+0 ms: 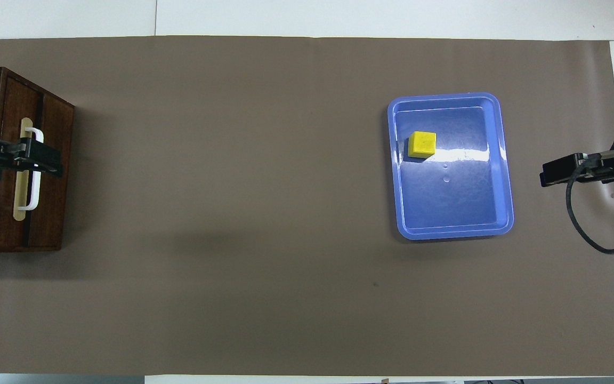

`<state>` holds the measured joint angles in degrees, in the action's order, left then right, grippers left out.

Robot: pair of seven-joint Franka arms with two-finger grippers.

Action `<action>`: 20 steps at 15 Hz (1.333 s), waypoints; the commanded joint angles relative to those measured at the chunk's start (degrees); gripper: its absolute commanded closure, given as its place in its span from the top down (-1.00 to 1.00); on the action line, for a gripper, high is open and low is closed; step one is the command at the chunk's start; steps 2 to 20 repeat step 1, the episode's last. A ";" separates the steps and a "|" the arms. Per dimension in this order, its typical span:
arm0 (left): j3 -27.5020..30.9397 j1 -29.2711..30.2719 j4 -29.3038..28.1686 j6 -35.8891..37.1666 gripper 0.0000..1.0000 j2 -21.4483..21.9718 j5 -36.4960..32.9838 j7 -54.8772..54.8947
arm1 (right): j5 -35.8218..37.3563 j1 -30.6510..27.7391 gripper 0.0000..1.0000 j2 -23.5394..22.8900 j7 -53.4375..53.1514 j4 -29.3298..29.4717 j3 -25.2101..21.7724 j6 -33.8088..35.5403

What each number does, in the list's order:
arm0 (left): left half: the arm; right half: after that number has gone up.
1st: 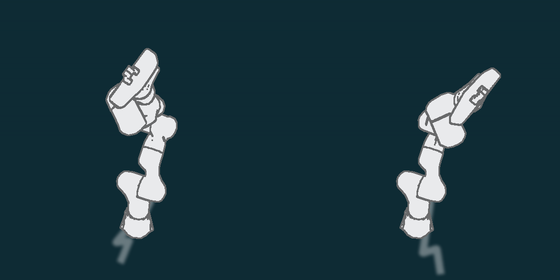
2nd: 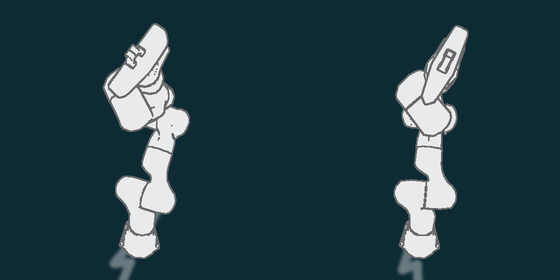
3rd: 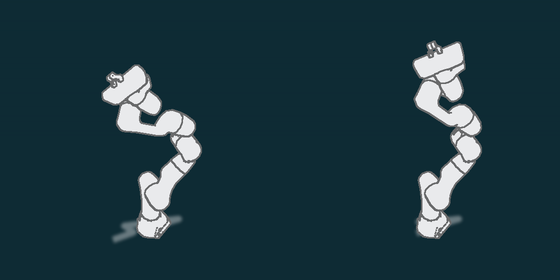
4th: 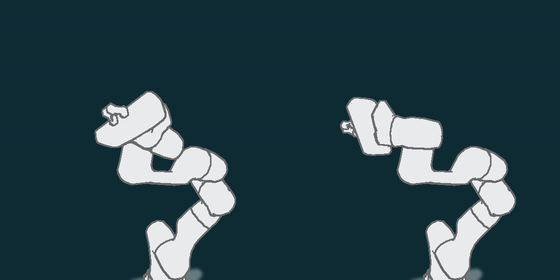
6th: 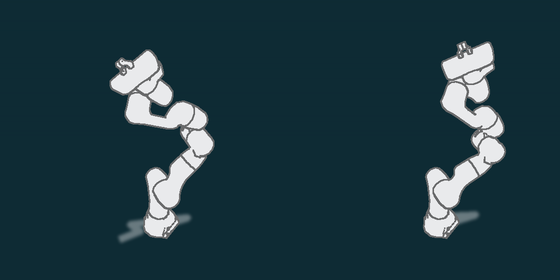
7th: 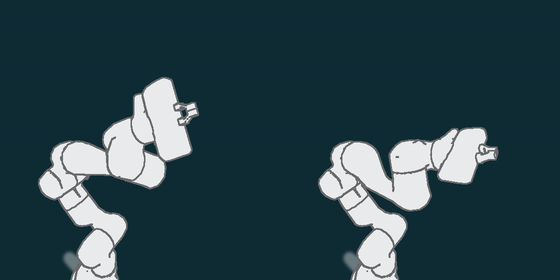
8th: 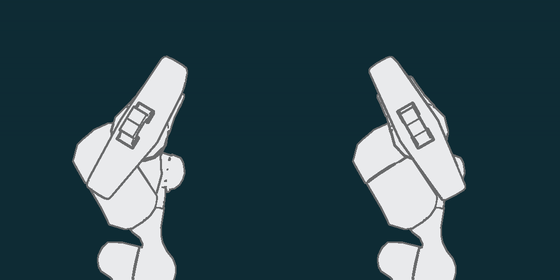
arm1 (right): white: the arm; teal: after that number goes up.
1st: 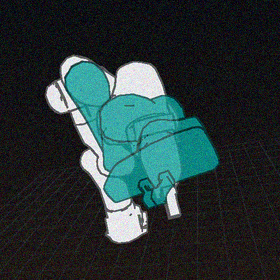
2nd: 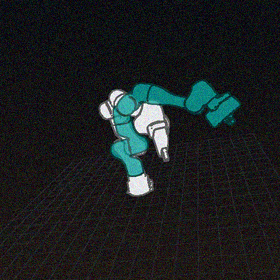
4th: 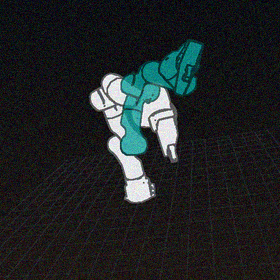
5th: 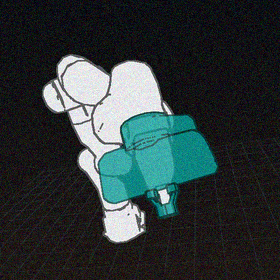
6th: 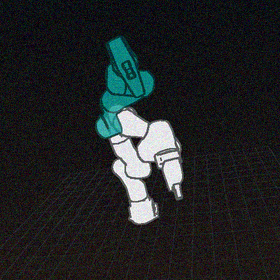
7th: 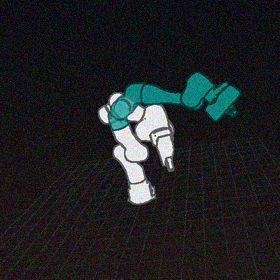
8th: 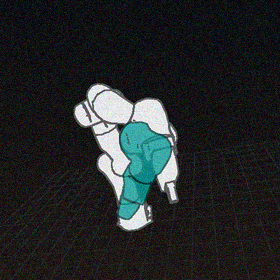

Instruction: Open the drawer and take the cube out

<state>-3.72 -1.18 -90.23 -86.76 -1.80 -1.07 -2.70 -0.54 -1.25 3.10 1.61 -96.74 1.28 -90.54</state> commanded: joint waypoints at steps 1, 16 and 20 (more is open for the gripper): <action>0.11 0.04 -0.91 -0.60 1.00 1.01 1.50 0.76 | 0.54 -1.03 1.00 0.86 0.32 -0.73 0.57 -0.16; 0.11 0.04 -0.91 -0.60 1.00 1.01 1.50 0.76 | 0.54 -1.03 1.00 0.86 0.32 -0.73 0.57 -0.16; 0.11 0.04 -0.91 -0.60 1.00 1.01 1.50 0.76 | 0.54 -1.03 1.00 0.86 0.32 -0.73 0.57 -0.16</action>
